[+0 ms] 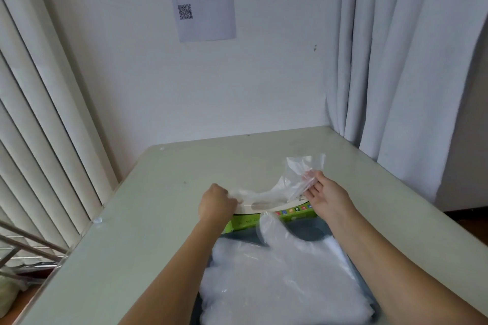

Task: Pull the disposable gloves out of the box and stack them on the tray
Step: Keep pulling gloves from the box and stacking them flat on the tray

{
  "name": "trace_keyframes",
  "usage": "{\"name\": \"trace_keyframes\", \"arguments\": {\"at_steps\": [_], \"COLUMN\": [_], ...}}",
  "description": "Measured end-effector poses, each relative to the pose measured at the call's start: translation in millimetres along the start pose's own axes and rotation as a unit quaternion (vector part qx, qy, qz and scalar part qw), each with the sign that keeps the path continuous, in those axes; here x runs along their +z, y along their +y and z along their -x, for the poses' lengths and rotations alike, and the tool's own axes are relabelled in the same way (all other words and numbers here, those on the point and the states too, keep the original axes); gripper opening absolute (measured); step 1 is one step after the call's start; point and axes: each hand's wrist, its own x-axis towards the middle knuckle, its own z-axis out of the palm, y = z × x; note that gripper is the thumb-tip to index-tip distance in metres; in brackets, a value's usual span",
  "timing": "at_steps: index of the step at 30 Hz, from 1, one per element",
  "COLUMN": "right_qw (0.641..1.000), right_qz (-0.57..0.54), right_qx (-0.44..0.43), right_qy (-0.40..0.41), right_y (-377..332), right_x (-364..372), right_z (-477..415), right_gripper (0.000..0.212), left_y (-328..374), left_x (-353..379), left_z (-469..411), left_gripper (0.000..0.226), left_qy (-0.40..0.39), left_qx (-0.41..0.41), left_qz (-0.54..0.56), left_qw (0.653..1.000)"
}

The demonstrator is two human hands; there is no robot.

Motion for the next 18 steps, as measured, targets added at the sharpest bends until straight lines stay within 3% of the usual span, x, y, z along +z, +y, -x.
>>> {"name": "trace_keyframes", "arguments": {"at_steps": [2,3,5,7,9,15,18], "right_qw": [1.000,1.000,0.999,0.998,0.996,0.975,0.970], "right_qz": [0.006,0.008,0.013,0.006,-0.012,-0.060,-0.030], "right_qx": [0.001,0.001,0.000,0.003,0.007,-0.040,-0.052], "right_qy": [-0.020,-0.030,-0.052,-0.070,-0.092,-0.210,-0.235], "right_y": [-0.2,-0.6,-1.2,-2.2,-6.0,-38.8,-54.1], "right_x": [1.2,3.2,7.9,12.2,16.2,38.5,53.0], "right_z": [3.5,4.1,5.6,7.1,12.1,50.9,74.3], "right_gripper": [0.018,0.018,0.018,0.017,0.016,0.023,0.023], "left_y": [4.2,9.9,25.3,33.6,35.9,31.7,35.1], "left_x": [-0.6,-1.6,-1.6,4.2,8.0,16.2,6.9], "left_z": [5.4,9.4,20.9,32.2,38.9,37.7,33.7], "left_gripper": [0.046,0.050,0.040,0.038,0.043,0.043,0.031], "left_qy": [0.041,0.047,-0.051,-0.205,-0.274,-0.273,-0.159], "left_qx": [0.100,0.185,0.301,0.272,0.227,0.206,0.177], "left_qz": [-0.030,-0.043,-0.070,-0.121,-0.159,-0.126,0.048], "left_qw": [0.994,0.981,0.950,0.932,0.921,0.931,0.970]}}
